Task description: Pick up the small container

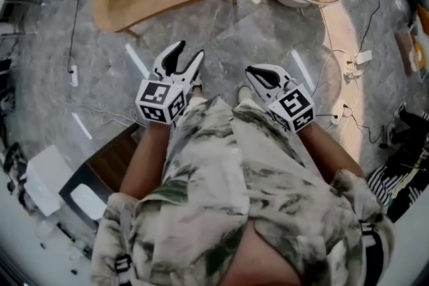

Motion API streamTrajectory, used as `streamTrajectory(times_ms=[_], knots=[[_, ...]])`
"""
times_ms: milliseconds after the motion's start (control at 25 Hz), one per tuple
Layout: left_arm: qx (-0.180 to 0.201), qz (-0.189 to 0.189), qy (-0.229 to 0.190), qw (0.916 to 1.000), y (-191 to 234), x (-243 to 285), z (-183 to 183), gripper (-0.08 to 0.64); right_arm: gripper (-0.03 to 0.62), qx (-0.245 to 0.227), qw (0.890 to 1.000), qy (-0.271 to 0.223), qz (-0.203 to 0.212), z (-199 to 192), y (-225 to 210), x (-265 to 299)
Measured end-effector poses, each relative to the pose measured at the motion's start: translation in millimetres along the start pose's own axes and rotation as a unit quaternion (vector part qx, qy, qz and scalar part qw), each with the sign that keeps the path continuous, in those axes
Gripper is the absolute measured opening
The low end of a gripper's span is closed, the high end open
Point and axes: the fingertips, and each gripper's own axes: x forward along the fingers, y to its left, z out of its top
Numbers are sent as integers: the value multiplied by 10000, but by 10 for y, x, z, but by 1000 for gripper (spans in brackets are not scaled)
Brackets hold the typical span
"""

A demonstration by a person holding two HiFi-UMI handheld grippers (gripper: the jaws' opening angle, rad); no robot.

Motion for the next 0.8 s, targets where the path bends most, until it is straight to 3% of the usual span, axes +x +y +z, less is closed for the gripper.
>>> streamTrajectory(times_ms=[560,800], knots=[[443,-950,358,9938,2032,429,354,239,34,456,9952,79,-862,1118,46,1742],[394,-1096,485,9920,2567,762,340,239,32,646,9928,130,-1002,1311,-39,2165]])
